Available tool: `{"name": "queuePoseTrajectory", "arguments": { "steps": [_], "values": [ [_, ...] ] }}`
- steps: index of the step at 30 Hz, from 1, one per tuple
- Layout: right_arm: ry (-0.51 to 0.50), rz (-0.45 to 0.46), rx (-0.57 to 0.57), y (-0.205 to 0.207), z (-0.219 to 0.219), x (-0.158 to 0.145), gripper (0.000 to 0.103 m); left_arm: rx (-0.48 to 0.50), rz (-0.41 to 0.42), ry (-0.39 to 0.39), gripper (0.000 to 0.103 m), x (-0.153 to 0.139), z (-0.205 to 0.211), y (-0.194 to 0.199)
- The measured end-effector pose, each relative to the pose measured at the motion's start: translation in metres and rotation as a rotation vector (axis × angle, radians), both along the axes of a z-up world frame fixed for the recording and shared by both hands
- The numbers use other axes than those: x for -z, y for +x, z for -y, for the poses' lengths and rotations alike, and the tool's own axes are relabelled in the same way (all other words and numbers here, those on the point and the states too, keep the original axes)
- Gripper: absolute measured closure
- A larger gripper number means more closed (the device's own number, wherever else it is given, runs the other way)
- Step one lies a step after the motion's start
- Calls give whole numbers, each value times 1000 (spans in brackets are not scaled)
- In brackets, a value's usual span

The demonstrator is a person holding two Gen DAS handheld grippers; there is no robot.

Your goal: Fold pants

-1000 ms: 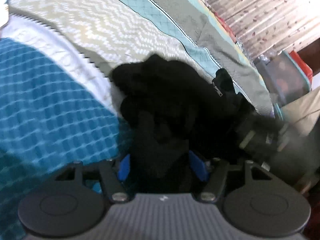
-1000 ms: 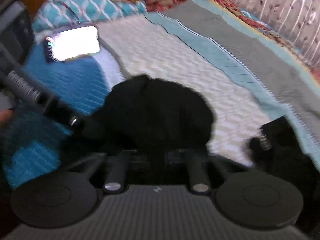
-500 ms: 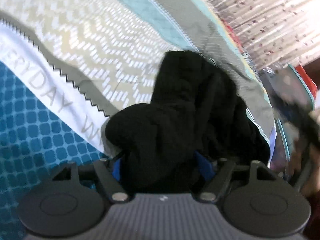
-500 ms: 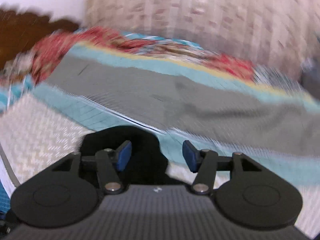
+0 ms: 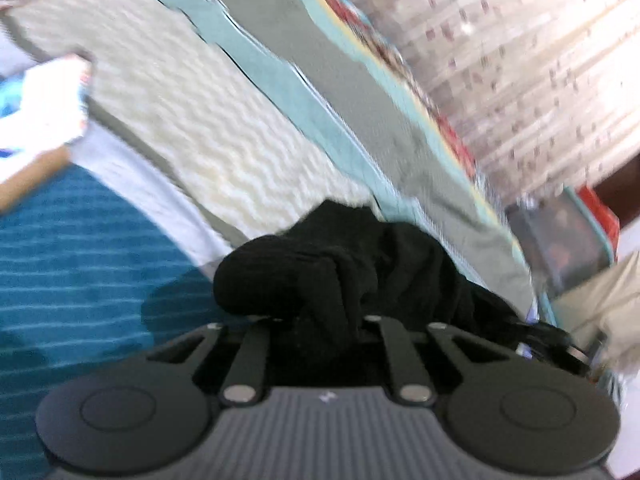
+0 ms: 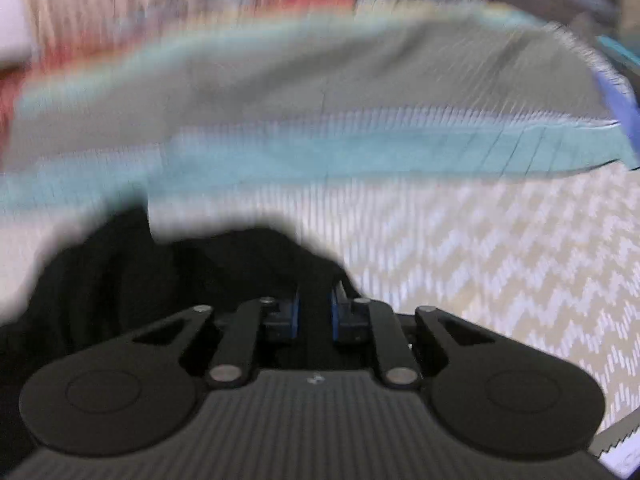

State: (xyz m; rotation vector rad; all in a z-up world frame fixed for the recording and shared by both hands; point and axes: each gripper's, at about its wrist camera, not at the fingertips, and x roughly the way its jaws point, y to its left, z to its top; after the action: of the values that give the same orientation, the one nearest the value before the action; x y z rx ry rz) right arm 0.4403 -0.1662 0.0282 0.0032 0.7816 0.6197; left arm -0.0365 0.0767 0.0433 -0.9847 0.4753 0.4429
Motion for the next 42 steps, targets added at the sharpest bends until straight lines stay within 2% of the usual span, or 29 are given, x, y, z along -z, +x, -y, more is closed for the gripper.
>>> {"name": "queuePoseTrajectory", "arguments": {
  "steps": [3, 4, 6, 7, 8, 9, 10, 11, 12, 13, 15, 18, 21, 23, 27, 29, 31, 32, 33, 34, 35, 39, 41, 42],
  "values": [
    [412, 39, 102, -20, 67, -50, 89, -30, 40, 4, 93, -15, 9, -29],
    [479, 90, 119, -39, 87, -60, 89, -25, 54, -5, 93, -17, 13, -38],
    [585, 190, 135, -87, 130, -65, 87, -7, 24, 2, 93, -13, 23, -44],
    [589, 205, 143, -104, 146, -61, 86, 2, -3, 2, 93, -8, 30, -44],
    [535, 216, 175, -124, 159, -52, 74, 11, -33, -16, 93, -1, 35, -47],
    [442, 226, 215, -141, 168, -40, 51, 17, -59, -46, 93, 7, 37, -45],
    [297, 224, 267, -157, 175, -23, 44, 24, -84, -78, 93, 16, 41, -46],
    [148, 206, 319, -170, 183, -3, 44, 29, -106, -93, 93, 23, 45, -48],
    [54, 171, 361, -180, 193, 13, 45, 35, -126, -94, 93, 27, 47, -48],
    [8, 136, 400, -191, 207, 24, 45, 34, -144, -91, 93, 29, 50, -48],
    [42, 96, 478, -201, 232, 30, 45, 32, -155, -92, 92, 32, 50, -49],
    [86, 124, 498, -204, 238, 14, 44, 21, -148, -95, 92, 33, 49, -47],
    [138, 139, 449, -180, 220, 1, 44, 18, -160, -76, 92, 30, 53, -43],
    [116, 163, 345, -165, 194, -5, 44, 13, -171, -76, 92, 31, 55, -41],
    [-73, 203, 97, -116, 104, -3, 44, 9, -186, -80, 92, 41, 47, -35],
    [-144, 153, 43, -84, 68, 10, 44, 7, -192, -78, 92, 42, 44, -31],
    [-210, 43, -6, -56, 41, 31, 46, 13, -195, -66, 92, 41, 43, -27],
    [-257, 11, -8, -46, 32, 42, 64, 18, -192, -56, 92, 40, 44, -24],
    [-291, -3, -16, -41, 27, 51, 90, 24, -189, -47, 92, 40, 45, -22],
    [-294, 1, -5, -41, 32, 56, 90, 32, -188, -32, 92, 38, 47, -19],
    [-245, 7, 37, -39, 43, 48, 91, 38, -193, -22, 92, 37, 47, -17],
    [136, 66, 347, -51, 156, -7, 92, 45, -216, -24, 92, 43, 46, -16],
    [204, 94, 450, -74, 217, -19, 93, 46, -231, -38, 93, 54, 44, -18],
    [201, 102, 484, -88, 243, -19, 93, 50, -240, -43, 93, 57, 45, -18]
  ]
}}
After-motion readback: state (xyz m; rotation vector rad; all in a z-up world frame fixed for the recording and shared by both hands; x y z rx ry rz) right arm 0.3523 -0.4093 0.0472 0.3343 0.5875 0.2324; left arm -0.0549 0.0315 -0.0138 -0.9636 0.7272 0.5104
